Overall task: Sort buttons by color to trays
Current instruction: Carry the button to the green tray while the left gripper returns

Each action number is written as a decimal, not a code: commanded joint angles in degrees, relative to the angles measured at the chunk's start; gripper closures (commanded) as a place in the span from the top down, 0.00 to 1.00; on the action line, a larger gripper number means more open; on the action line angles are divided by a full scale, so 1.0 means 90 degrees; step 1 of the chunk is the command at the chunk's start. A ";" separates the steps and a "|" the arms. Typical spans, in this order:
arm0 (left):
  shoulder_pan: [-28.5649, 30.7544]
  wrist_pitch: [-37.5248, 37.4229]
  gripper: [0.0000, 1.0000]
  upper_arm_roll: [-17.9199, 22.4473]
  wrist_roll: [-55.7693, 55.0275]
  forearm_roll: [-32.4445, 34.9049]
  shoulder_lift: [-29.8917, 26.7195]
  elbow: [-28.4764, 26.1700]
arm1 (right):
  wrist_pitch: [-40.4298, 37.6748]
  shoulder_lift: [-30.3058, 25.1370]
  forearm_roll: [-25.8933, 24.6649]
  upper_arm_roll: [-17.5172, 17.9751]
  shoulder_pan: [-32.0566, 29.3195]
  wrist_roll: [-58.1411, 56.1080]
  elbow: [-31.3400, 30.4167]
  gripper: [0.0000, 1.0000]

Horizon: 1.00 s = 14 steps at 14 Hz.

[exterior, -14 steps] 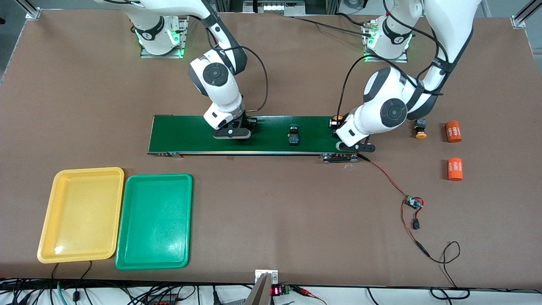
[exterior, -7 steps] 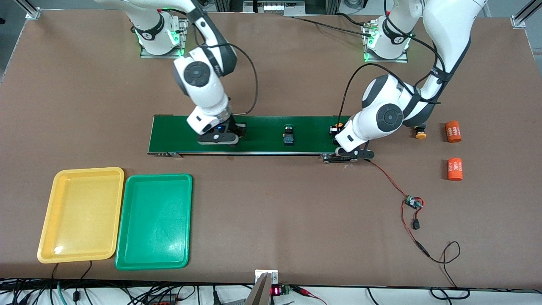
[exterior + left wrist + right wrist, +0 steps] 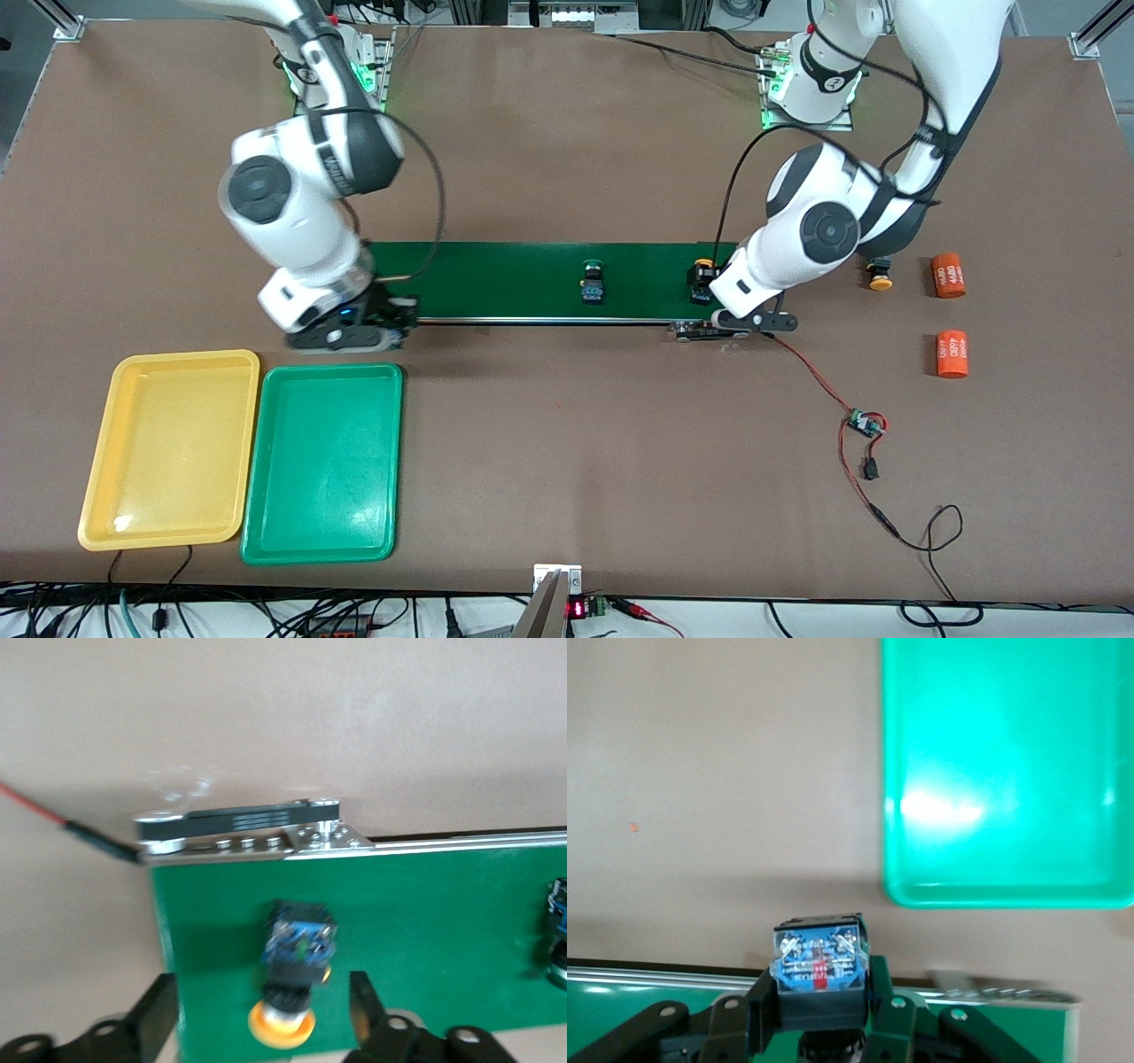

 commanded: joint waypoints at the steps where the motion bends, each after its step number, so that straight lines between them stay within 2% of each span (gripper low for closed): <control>1: 0.0874 -0.0447 1.00 0.0102 0.0019 0.0116 -0.0542 -0.0156 | -0.0305 0.0467 -0.0028 0.0107 -0.0651 -0.0682 0.0565 0.18; 5: 0.2339 -0.0624 1.00 0.0122 0.1062 0.0165 -0.0221 -0.0351 | -0.0227 0.1052 -0.0047 0.0098 -0.1190 -0.1406 0.0741 0.19; 7: 0.2848 -0.0604 1.00 0.0122 0.1289 0.0797 0.0023 -0.0440 | 0.0201 0.1336 -0.0077 0.0098 -0.1424 -0.1523 0.0732 0.20; 11: 0.3357 -0.0595 1.00 0.0122 0.1717 0.1579 0.0073 -0.0966 | 0.1040 0.1931 -0.0125 0.0098 -0.1669 -0.1934 0.0741 0.20; 14: 0.3465 -0.0595 1.00 0.0132 0.2041 0.1630 0.0073 -0.1318 | 0.1433 0.2166 -0.0340 0.0098 -0.1786 -0.1954 0.0741 0.21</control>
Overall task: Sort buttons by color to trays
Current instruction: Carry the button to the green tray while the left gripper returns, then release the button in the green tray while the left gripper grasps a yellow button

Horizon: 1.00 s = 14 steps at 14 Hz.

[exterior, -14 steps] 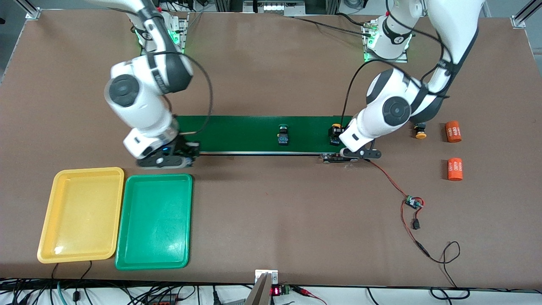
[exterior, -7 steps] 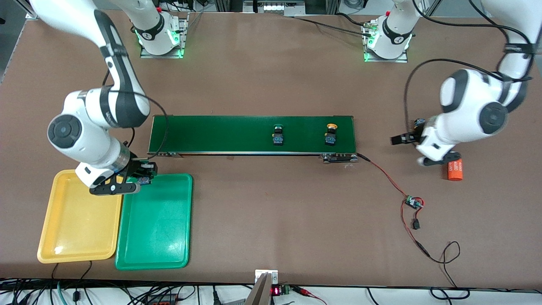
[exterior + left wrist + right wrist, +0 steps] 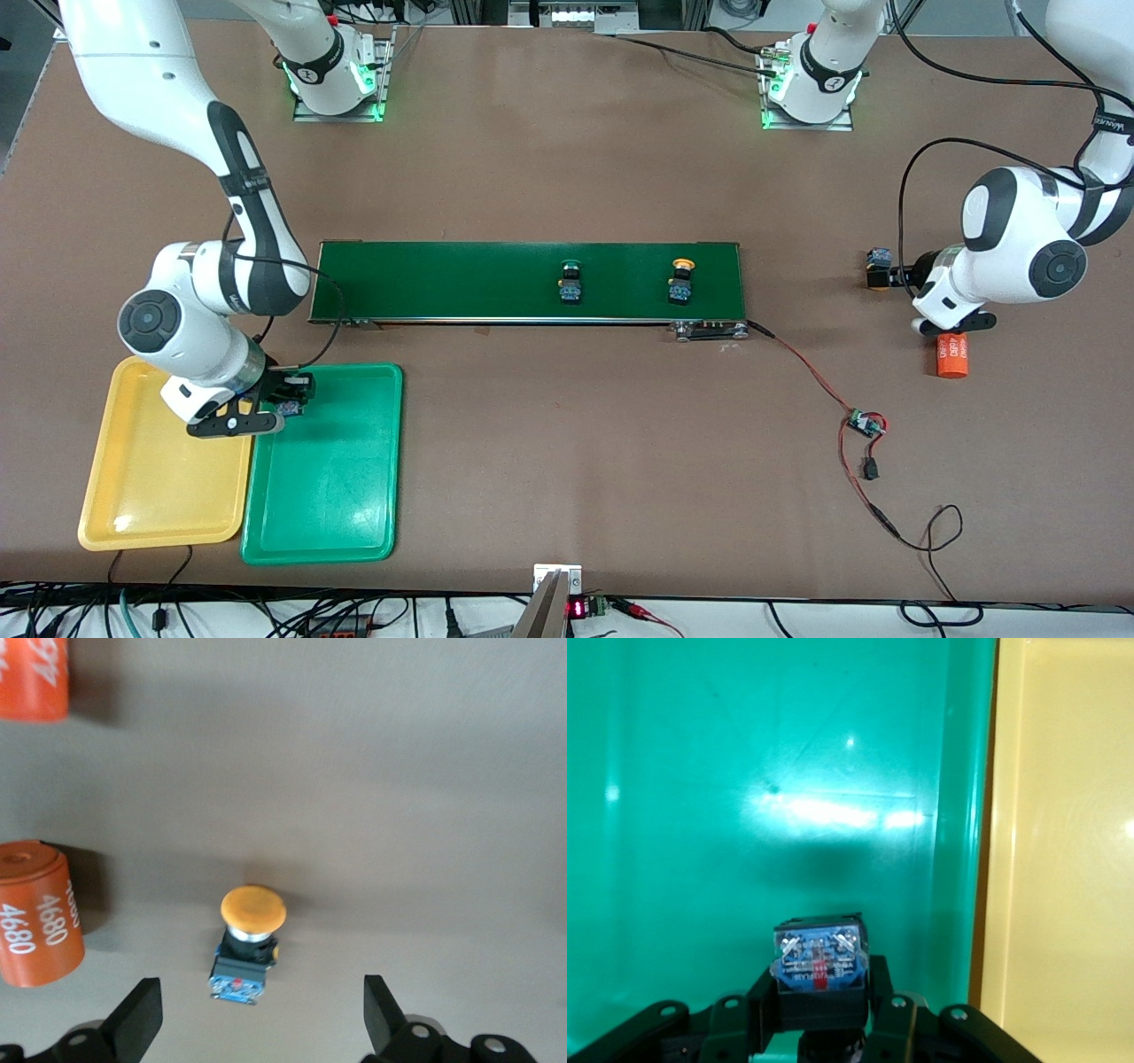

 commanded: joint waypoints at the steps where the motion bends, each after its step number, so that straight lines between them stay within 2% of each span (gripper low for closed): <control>1: 0.0125 0.0070 1.00 -0.0100 0.0243 0.0154 -0.0081 -0.0407 | 0.0103 0.0198 -0.0147 0.0101 -0.0166 -0.0100 0.0192 0.21; 3: 0.0125 0.0090 1.00 -0.0100 0.0243 0.0203 0.0016 -0.0496 | 0.0219 0.0324 -0.0157 0.0101 -0.0175 -0.0099 0.0201 0.22; 7: 0.0192 0.0411 1.00 -0.0100 0.0302 0.0787 0.0173 -0.0613 | 0.0425 0.0432 -0.0157 0.0091 -0.0175 -0.0090 0.0201 0.22; 8: 0.0261 0.0451 1.00 -0.0100 0.0312 0.0934 0.0260 -0.0604 | 0.0435 0.0500 -0.0148 0.0101 -0.0175 -0.0090 0.0201 0.31; 10: 0.0349 0.0519 1.00 -0.0100 0.0322 0.0965 0.0436 -0.0613 | 0.0609 0.0578 -0.0138 0.0101 -0.0224 -0.0090 0.0201 0.58; 12: 0.0398 0.0529 0.98 -0.0071 0.0322 0.0965 0.0534 -0.0604 | 0.0708 0.0579 -0.0099 0.0101 -0.0234 -0.0109 0.0201 0.70; 14: 0.0398 0.0500 0.77 -0.0051 0.0322 0.0965 0.0525 -0.0613 | 0.0679 0.0521 -0.0060 0.0111 -0.0195 -0.0051 0.0201 0.85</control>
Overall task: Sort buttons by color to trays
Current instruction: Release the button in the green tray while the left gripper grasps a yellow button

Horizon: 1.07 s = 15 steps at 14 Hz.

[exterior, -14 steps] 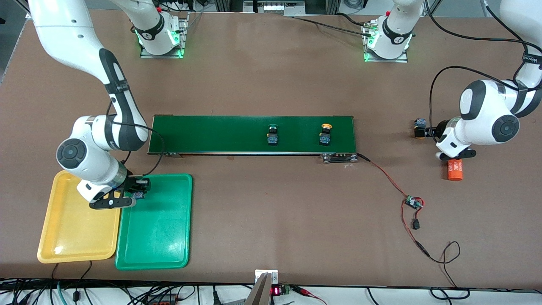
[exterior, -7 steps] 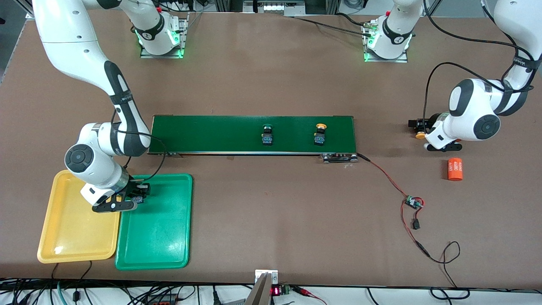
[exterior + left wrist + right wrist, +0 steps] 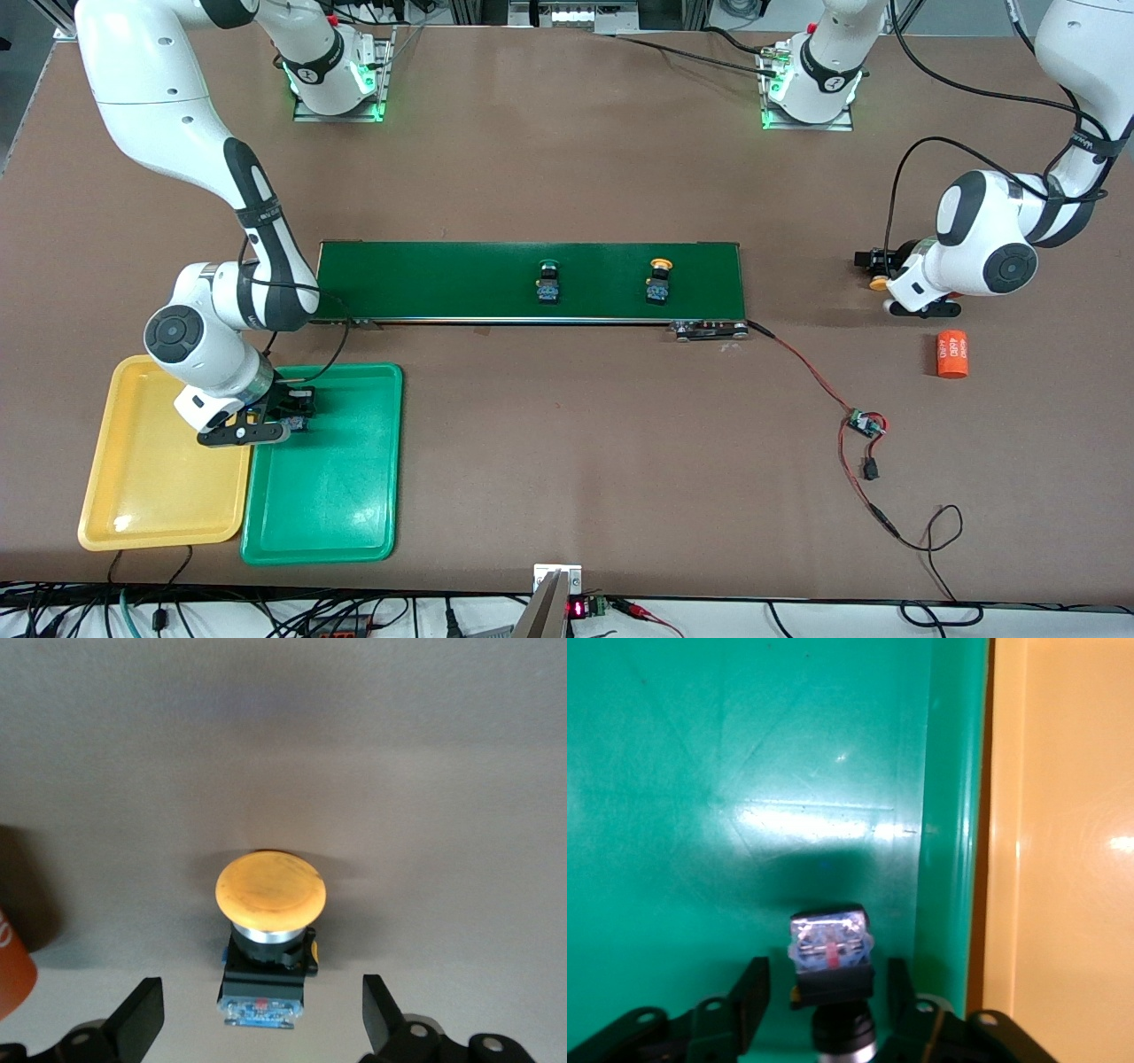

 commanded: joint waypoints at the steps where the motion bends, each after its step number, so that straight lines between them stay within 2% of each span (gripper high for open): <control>1: 0.0099 -0.0008 0.58 -0.0040 0.0102 0.0147 0.0002 -0.0035 | -0.0058 -0.0005 0.0020 0.0108 -0.0024 -0.0024 0.0136 0.88; 2: 0.0128 -0.0018 0.40 -0.0049 0.0102 0.0147 0.0002 -0.0054 | -0.0155 -0.0073 0.0030 0.0137 -0.0013 -0.0014 0.0106 0.89; 4: 0.0187 -0.0028 0.13 -0.0049 0.0102 0.0147 -0.0037 -0.0084 | -0.0748 -0.0336 0.0030 0.0195 0.0035 0.0209 0.0048 0.90; 6: 0.0167 -0.0087 0.00 -0.0059 0.0092 0.0147 -0.0193 -0.0016 | -0.1083 -0.0687 0.0050 0.0409 0.0055 0.0521 -0.0195 0.93; 8: 0.0031 -0.0087 0.00 -0.0127 0.0082 0.0118 -0.0456 0.0043 | -0.1112 -0.1087 0.0050 0.0478 0.0074 0.0698 -0.0614 0.95; 11: -0.0437 -0.0204 0.00 -0.0157 0.0073 -0.0154 -0.0847 0.0365 | -0.0948 -0.1829 0.0050 0.0800 0.0075 0.1156 -0.1648 0.97; 13: -0.0749 -0.0214 0.00 -0.0157 0.0063 -0.1293 -0.0906 0.0657 | -0.0733 -0.2239 0.0050 0.1083 0.0084 0.1594 -0.2235 1.00; 15: -0.1295 -0.0204 0.00 -0.0157 -0.0015 -0.1669 -0.0907 0.0892 | -0.0722 -0.2475 0.0050 0.1327 0.0249 0.2297 -0.2588 1.00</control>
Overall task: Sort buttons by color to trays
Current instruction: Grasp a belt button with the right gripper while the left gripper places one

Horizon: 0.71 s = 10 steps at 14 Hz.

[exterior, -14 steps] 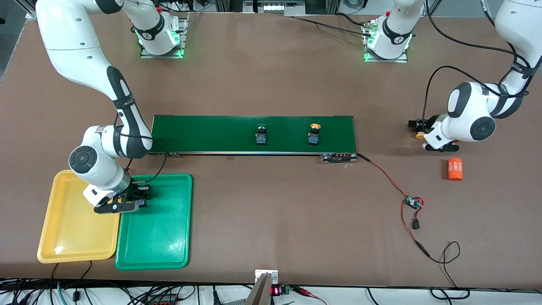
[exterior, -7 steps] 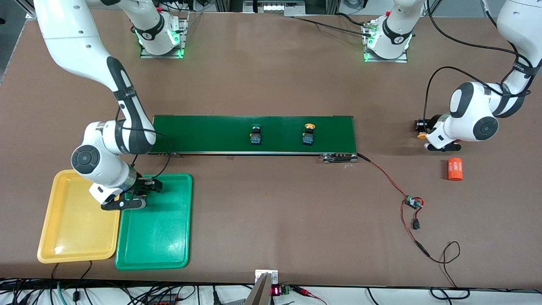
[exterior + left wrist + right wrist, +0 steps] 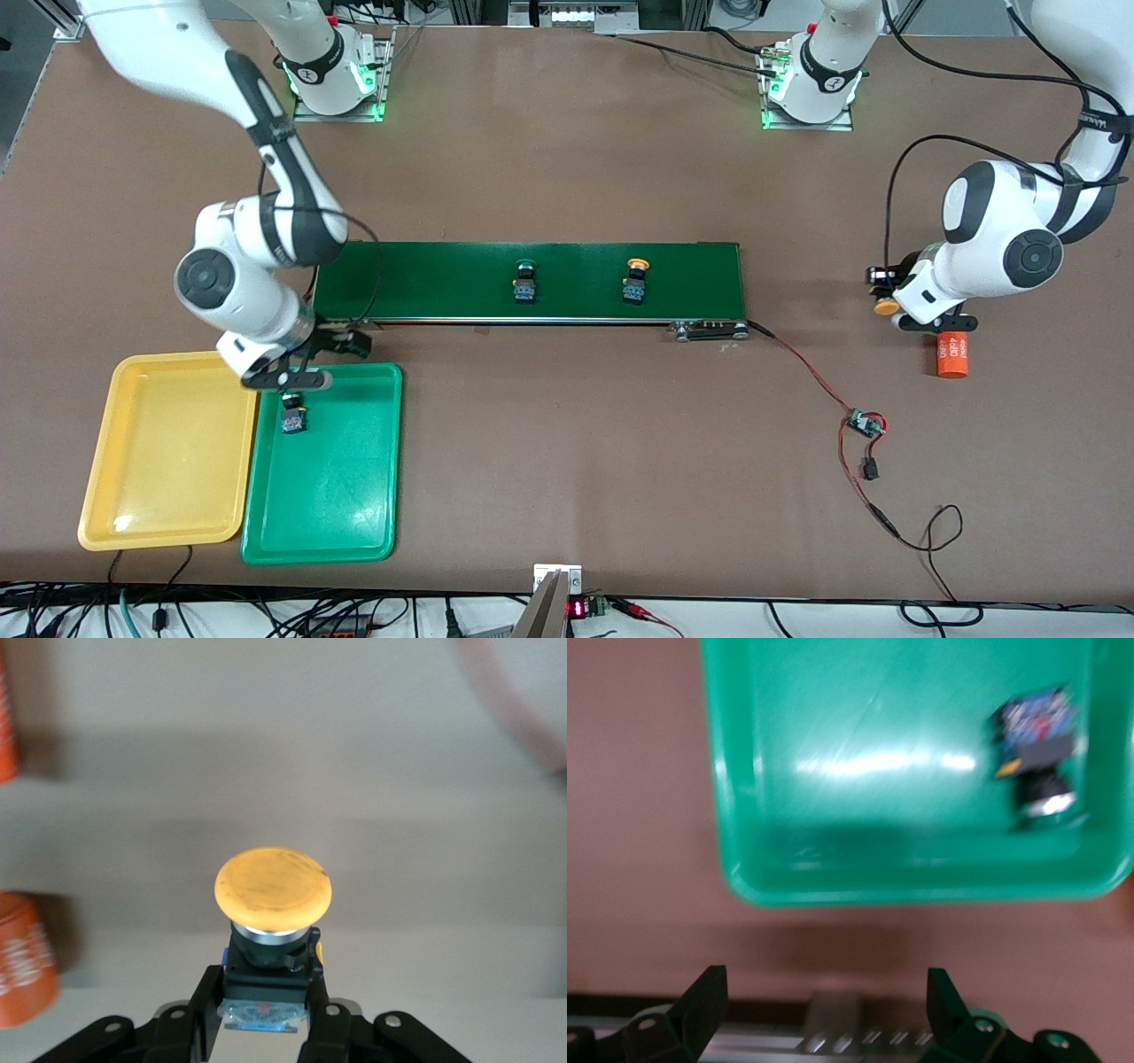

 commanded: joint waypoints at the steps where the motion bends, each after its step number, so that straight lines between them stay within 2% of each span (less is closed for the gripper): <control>1: -0.0731 -0.0140 0.00 0.0039 -0.0020 -0.0389 -0.0065 0.0361 | 0.0201 -0.0606 0.0030 0.0227 0.0355 0.0876 -0.0819 1.00; 4: -0.1473 -0.0256 0.00 0.0039 -0.0224 -0.0457 -0.0152 0.0722 | 0.0289 -0.0685 0.0021 0.0228 0.0990 0.1794 -0.0947 1.00; 6: -0.1903 -0.0296 0.00 0.0039 -0.0895 -0.0642 -0.0036 0.0937 | 0.0532 -0.0627 0.0021 0.0228 0.1440 0.2283 -0.0898 1.00; 10: -0.2549 -0.0315 0.00 0.0039 -0.1952 -0.0750 0.0412 0.0900 | 0.0602 -0.0538 0.0021 0.0228 0.2065 0.2900 -0.0781 1.00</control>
